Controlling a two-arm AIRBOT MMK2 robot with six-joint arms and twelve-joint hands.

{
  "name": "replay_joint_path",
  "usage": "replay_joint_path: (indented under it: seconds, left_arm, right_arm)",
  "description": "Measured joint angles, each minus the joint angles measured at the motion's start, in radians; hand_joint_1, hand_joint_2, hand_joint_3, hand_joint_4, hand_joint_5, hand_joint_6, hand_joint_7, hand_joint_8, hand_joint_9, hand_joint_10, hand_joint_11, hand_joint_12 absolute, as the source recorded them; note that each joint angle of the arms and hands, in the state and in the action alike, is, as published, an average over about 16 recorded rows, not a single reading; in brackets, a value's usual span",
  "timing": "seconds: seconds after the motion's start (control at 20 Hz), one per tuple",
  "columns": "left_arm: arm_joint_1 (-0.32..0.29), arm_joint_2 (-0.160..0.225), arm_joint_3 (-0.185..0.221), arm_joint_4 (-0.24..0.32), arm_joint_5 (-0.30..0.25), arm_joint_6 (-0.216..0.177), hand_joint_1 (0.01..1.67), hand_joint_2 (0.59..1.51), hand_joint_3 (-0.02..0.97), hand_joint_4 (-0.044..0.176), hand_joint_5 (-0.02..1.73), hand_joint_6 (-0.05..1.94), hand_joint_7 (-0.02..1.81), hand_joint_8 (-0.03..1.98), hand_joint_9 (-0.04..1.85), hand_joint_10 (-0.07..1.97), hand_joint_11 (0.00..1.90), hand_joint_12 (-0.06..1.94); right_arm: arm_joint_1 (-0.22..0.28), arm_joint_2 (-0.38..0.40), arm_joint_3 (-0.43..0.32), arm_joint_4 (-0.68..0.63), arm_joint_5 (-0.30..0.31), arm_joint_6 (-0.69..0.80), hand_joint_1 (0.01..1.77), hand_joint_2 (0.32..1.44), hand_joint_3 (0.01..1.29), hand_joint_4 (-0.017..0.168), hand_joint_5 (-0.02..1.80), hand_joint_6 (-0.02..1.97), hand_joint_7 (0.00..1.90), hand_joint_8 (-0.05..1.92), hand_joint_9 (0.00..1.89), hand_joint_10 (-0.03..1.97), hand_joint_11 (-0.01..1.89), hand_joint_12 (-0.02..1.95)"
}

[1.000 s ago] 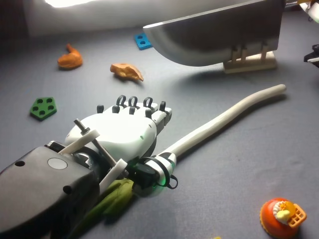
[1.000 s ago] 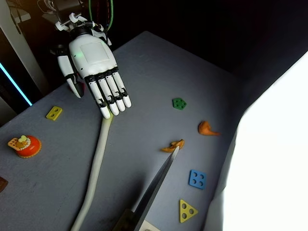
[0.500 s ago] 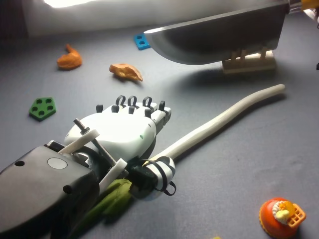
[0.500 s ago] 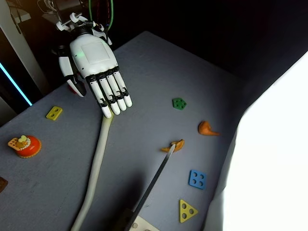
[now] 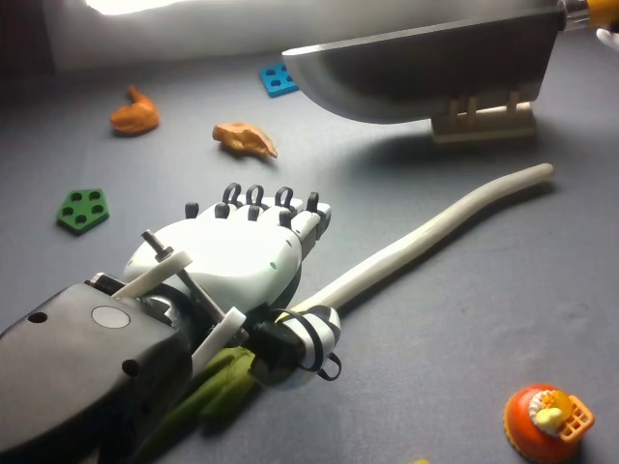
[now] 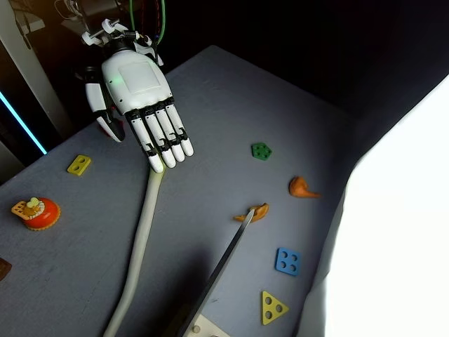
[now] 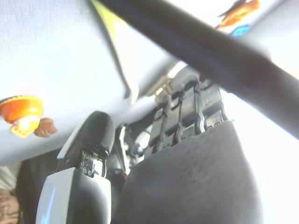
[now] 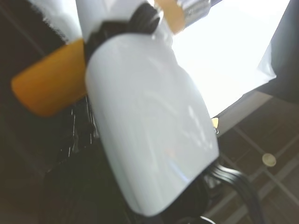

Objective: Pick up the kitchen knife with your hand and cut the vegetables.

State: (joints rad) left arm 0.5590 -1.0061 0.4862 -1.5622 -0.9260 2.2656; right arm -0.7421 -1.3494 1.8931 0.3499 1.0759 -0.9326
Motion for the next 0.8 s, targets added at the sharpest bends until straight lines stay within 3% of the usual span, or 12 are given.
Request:
replay_joint_path:
  seconds: [0.15, 0.4, 0.8]
  left_arm:
    - [0.0, 0.0, 0.0, 0.0, 0.0, 0.0, 0.37, 1.387, 0.329, 0.001, 0.02, 0.01, 0.02, 0.01, 0.02, 0.01, 0.02, 0.01]
    - [0.0, 0.0, 0.0, 0.0, -0.001, 0.0, 0.36, 1.406, 0.295, 0.0, 0.03, 0.01, 0.02, 0.01, 0.02, 0.01, 0.02, 0.01]
    - [-0.001, 0.0, -0.004, -0.001, -0.006, 0.0, 0.27, 1.434, 0.315, 0.0, 0.04, 0.01, 0.03, 0.01, 0.02, 0.01, 0.02, 0.01]
  right_arm:
    - [-0.018, 0.031, -0.034, -0.002, 0.012, -0.001, 0.89, 0.97, 0.02, 0.056, 0.03, 0.06, 0.11, 0.03, 0.04, 0.1, 0.02, 0.23]
    - [-0.037, 0.112, -0.138, -0.014, 0.033, -0.003, 0.85, 0.93, 0.02, 0.059, 0.01, 0.04, 0.03, 0.03, 0.02, 0.01, 0.02, 0.05]
    - [-0.065, 0.322, -0.424, -0.044, 0.046, -0.034, 0.8, 0.85, 0.02, 0.057, 0.01, 0.04, 0.02, 0.02, 0.02, -0.01, 0.02, 0.0]
